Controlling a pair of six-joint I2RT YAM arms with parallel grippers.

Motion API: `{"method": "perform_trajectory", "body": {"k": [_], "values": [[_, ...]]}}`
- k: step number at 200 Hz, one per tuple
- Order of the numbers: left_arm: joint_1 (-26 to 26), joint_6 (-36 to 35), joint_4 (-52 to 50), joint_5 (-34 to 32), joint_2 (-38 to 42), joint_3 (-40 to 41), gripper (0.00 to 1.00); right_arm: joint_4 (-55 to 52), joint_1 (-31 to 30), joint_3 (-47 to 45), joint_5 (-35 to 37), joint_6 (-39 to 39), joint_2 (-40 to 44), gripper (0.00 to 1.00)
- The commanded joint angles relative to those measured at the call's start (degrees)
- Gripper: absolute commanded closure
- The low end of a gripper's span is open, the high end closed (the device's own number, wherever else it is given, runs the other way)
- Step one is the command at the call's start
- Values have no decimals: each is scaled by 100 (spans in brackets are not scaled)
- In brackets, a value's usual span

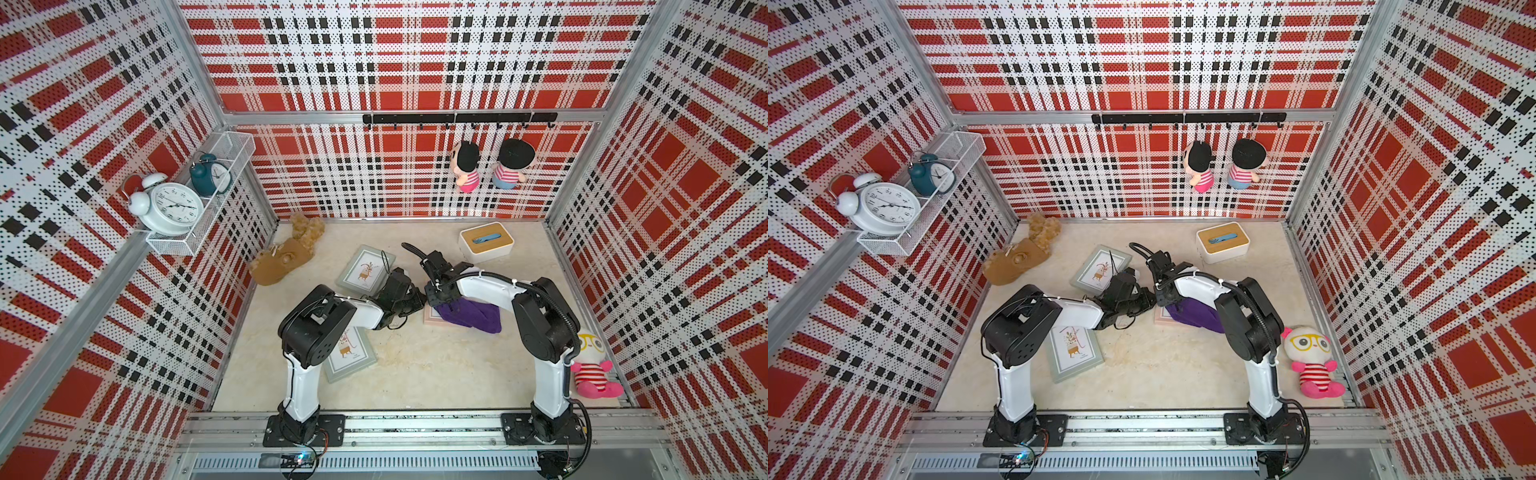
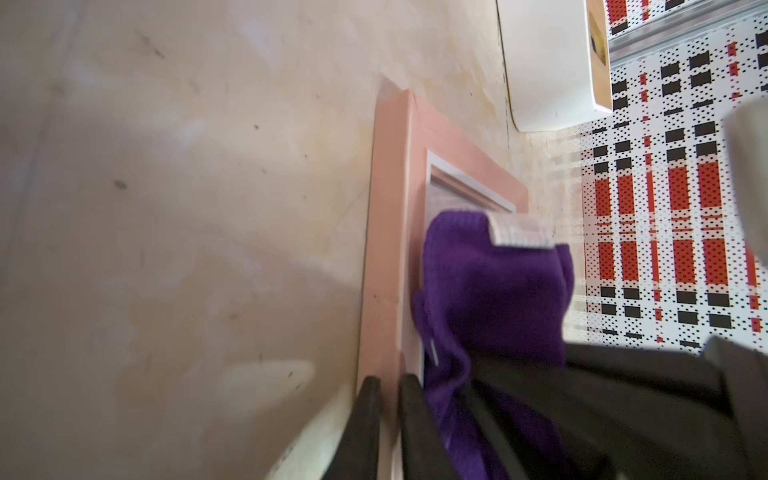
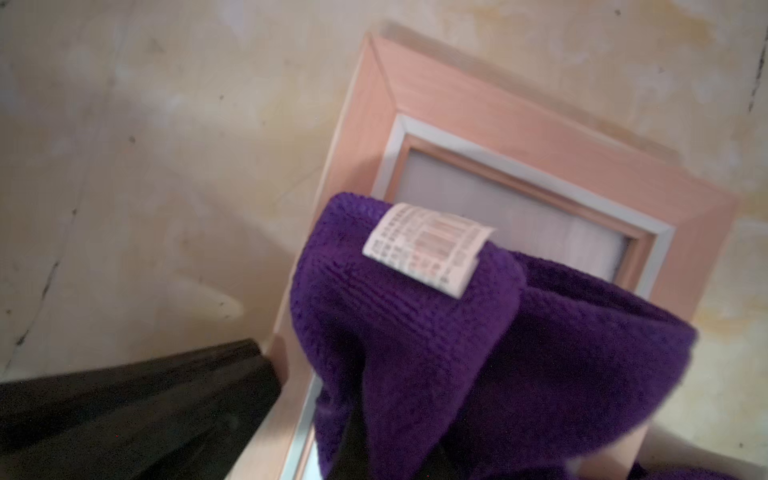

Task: Wipe the picture frame with a cloth
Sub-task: Wipe the dirt from the picture frame.

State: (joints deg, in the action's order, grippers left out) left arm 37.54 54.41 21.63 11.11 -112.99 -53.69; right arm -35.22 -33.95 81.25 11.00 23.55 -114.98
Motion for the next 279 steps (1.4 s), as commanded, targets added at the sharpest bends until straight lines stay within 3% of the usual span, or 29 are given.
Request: {"method": "perform_trajectory", "body": {"k": [1, 34, 68, 85, 127, 160, 182, 216, 230, 259, 279], "values": [[30, -15, -994, -57, -277, 298, 87, -194, 311, 244, 272, -93, -403, 100], [26, 29, -981, -83, -268, 313, 87, -80, -184, -17, -218, -186, -259, 100], [25, 57, -942, -101, -293, 329, 87, 70, -445, -1264, -679, 109, 459, 100], [17, 81, -907, -84, -314, 339, 87, 24, -416, -1611, -388, 162, 717, 100], [8, 57, -898, -74, -317, 324, 87, -72, 156, -505, 292, 215, 105, 100], [14, 69, -864, 42, -388, 281, 87, -185, 86, 844, -328, 267, -773, 100], [12, 67, -866, 10, -354, 337, 87, -17, -105, 297, -519, 323, -522, 100], [18, 96, -863, -28, -365, 367, 87, 94, -208, -1608, -820, 377, 578, 100], [25, 113, -861, -74, -363, 368, 87, 18, -176, -2032, -609, 305, 946, 100], [17, 108, -853, -92, -365, 367, 87, -151, 217, -1636, 312, 221, 754, 100], [63, 172, -801, -60, -363, 372, 88, -43, 99, -908, 114, 190, 306, 100]]}}
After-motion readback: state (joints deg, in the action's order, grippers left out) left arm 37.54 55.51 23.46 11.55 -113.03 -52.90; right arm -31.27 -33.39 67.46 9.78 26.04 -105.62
